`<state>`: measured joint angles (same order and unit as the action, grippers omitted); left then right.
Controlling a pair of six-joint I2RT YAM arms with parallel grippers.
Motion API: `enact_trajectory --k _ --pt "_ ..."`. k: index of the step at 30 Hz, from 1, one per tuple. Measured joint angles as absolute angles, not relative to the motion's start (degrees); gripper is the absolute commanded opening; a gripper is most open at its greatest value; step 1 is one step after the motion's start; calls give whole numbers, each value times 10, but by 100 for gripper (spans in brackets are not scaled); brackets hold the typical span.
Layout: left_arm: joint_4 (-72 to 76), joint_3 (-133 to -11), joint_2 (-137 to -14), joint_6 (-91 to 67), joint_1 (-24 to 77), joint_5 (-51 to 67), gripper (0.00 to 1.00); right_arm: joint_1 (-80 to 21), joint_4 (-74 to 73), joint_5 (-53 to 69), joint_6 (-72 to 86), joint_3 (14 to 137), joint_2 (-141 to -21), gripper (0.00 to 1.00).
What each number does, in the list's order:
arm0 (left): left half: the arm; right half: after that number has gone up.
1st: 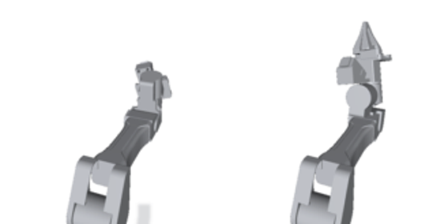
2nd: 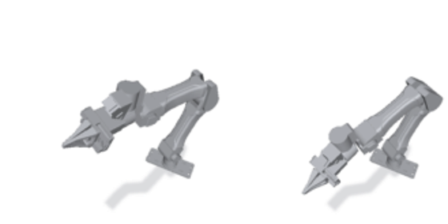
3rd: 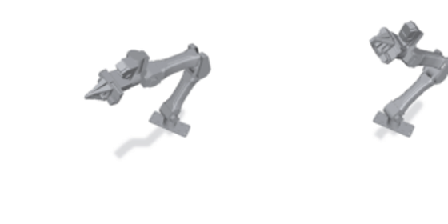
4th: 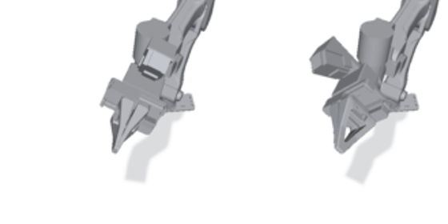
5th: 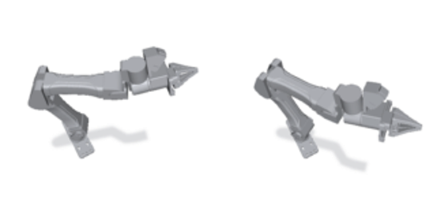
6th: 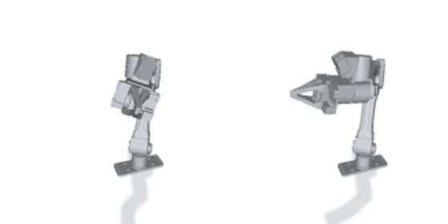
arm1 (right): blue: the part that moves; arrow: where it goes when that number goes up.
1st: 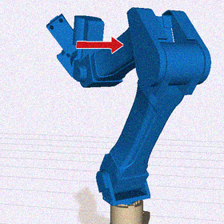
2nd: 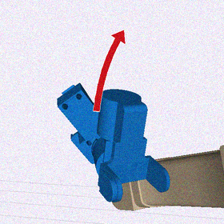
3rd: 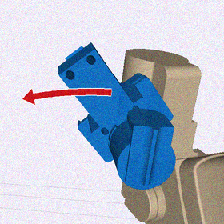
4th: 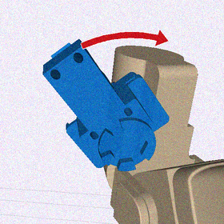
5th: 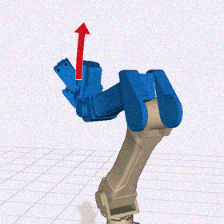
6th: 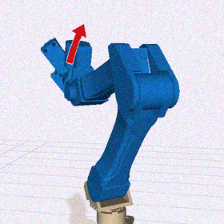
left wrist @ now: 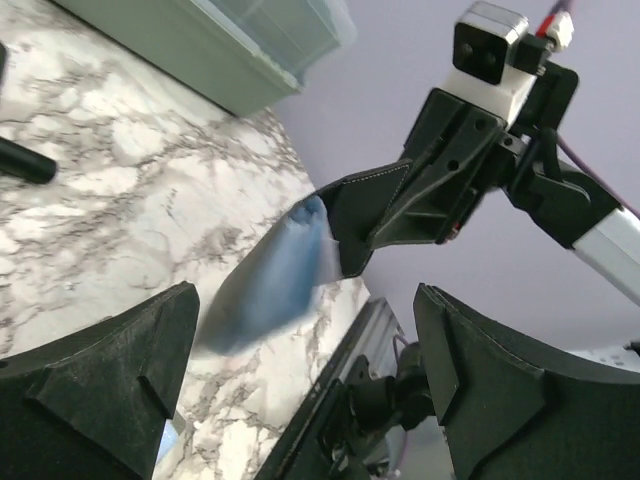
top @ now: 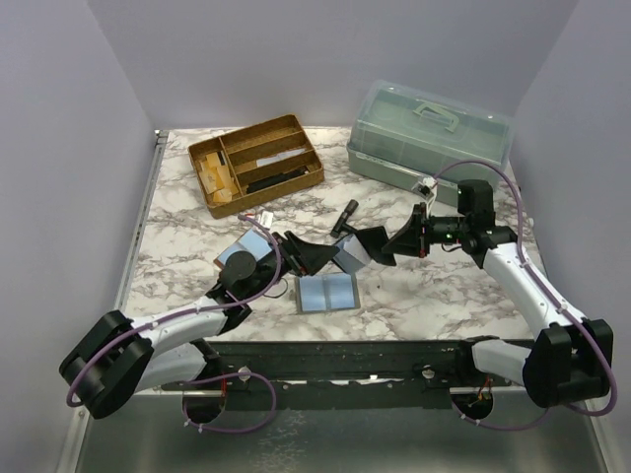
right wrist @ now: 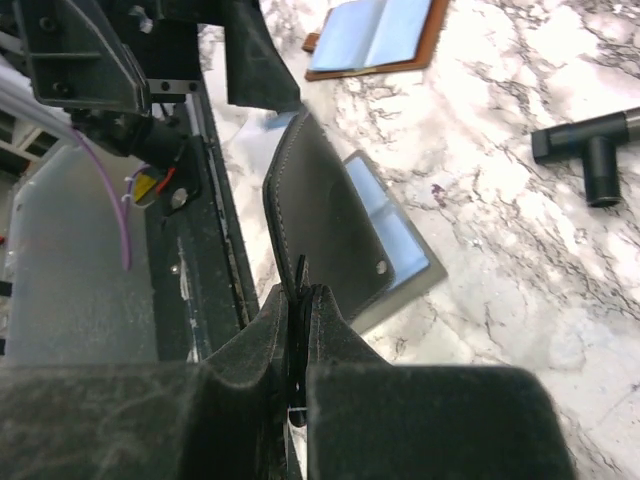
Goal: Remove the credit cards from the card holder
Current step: Open the card holder, then place the card holder at the center of the board.
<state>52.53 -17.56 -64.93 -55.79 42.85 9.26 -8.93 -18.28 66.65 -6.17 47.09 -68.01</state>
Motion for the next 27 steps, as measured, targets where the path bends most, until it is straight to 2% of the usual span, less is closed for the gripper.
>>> enact_trajectory --k 15,23,27 --pt "462 -179 -685 -453 440 89 92 -89 -211 648 -98 471 -689 0" --pt "513 -117 -686 -423 441 102 92 -88 -224 703 -103 473 -698 0" --pt "559 -120 -730 -436 441 116 89 -81 -221 672 -84 474 -707 0"
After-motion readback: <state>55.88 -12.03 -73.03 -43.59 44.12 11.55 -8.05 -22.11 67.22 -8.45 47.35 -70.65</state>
